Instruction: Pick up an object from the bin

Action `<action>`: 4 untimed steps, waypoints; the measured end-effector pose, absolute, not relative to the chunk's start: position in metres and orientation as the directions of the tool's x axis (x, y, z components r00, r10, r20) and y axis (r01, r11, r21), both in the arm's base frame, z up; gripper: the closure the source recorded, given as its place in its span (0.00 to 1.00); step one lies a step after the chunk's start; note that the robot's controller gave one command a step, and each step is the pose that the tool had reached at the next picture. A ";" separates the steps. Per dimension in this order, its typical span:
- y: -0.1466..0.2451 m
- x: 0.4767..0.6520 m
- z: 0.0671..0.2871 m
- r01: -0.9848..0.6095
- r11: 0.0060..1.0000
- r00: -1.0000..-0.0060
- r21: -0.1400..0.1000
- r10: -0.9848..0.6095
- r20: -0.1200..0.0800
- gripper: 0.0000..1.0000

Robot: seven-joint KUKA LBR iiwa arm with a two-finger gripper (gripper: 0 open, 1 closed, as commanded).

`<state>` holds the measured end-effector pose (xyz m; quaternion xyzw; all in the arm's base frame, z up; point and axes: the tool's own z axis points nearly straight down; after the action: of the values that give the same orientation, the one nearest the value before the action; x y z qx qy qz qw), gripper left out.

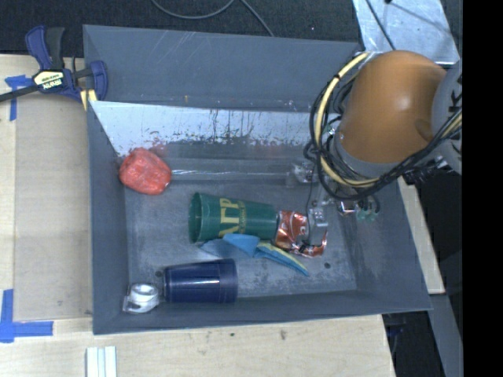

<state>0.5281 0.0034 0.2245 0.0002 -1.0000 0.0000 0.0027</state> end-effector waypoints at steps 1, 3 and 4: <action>0.003 0.529 0.229 0.000 1.000 -1.000 0.000 0.000 -0.003 0.00; -0.023 0.508 0.139 -0.014 1.000 -1.000 0.000 -0.014 -0.008 0.00; -0.027 0.522 0.113 -0.010 1.000 -1.000 0.000 -0.010 -0.004 0.00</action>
Offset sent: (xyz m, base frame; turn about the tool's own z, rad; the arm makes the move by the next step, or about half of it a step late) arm -0.0343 -0.0344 -0.1125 0.0516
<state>0.5215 -0.0267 0.1127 0.0050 -1.0000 -0.0002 -0.0018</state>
